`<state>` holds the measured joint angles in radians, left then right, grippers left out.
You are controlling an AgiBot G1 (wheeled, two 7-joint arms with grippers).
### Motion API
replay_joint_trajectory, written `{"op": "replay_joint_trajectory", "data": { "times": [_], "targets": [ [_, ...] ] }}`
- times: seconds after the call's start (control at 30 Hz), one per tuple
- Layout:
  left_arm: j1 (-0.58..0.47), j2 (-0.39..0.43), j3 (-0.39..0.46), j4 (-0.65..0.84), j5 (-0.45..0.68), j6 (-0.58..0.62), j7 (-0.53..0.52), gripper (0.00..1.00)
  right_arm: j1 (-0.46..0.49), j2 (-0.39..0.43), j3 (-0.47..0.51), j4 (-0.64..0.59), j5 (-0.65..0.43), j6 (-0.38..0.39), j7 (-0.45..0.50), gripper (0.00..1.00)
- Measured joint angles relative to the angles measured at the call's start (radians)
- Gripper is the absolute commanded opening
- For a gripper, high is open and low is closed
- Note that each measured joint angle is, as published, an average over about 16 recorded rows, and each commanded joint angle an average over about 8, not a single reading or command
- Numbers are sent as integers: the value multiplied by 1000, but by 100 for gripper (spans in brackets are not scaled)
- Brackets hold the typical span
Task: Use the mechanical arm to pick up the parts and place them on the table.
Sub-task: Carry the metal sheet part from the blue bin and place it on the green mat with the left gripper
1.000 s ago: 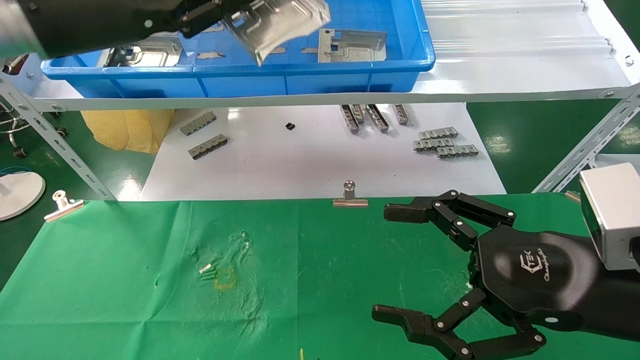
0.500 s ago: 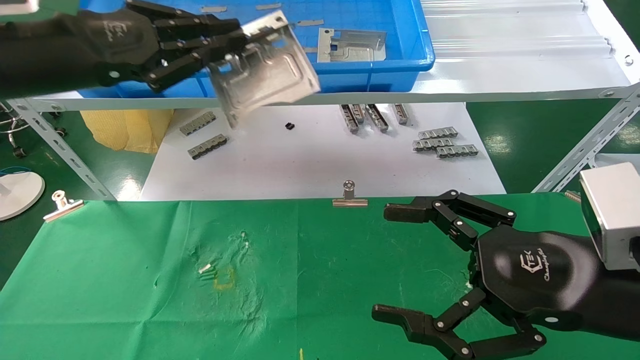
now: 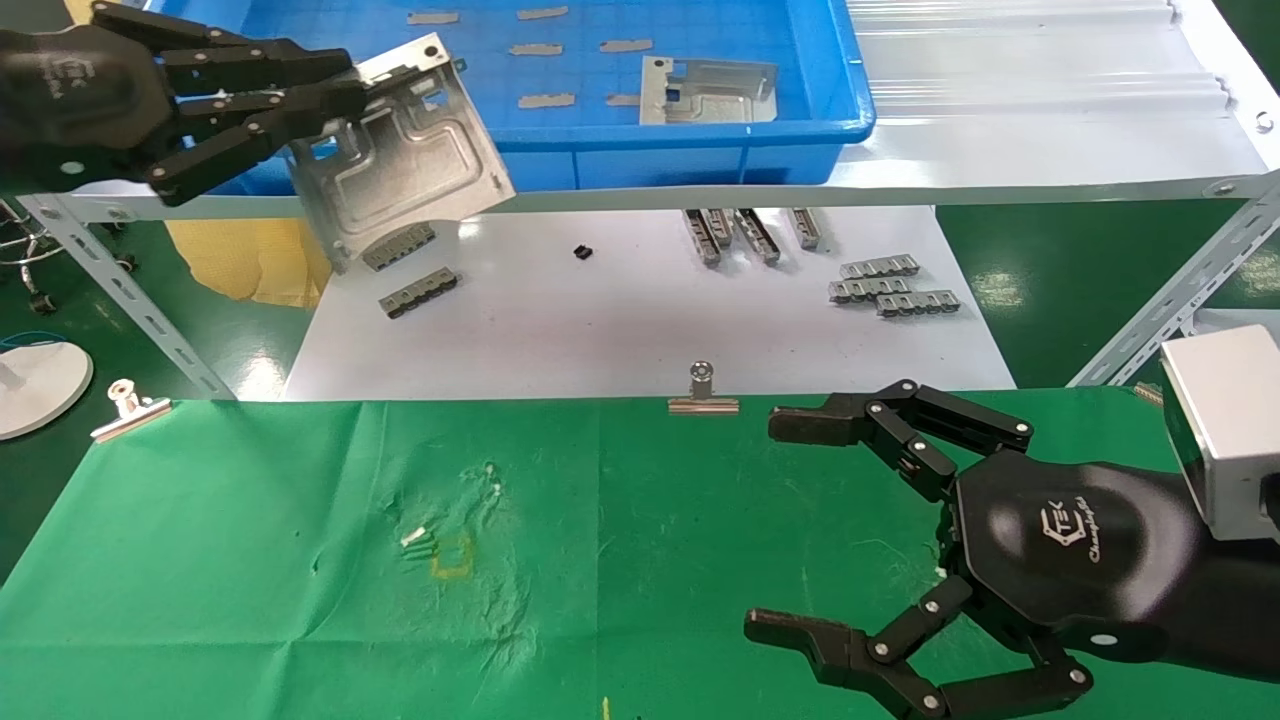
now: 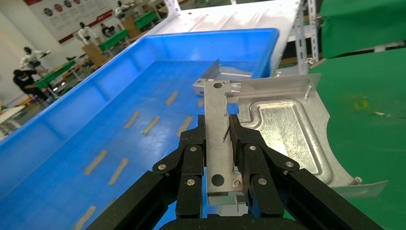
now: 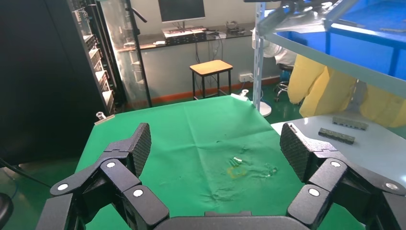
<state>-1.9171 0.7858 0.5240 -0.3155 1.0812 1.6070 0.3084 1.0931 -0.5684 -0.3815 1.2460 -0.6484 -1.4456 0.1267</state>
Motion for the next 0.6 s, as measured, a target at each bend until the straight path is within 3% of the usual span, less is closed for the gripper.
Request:
{"op": "replay_joint_trajectory", "data": {
  "times": [0.37,0.6],
  "targets": [
    [140,-92,120,-267,-230,-2,-80,0,0,0,0,0,0,0,0,100],
    [247,-165,234,-452,-345,-5,-65,0,0,0,0,0,0,0,0,100]
  ]
}}
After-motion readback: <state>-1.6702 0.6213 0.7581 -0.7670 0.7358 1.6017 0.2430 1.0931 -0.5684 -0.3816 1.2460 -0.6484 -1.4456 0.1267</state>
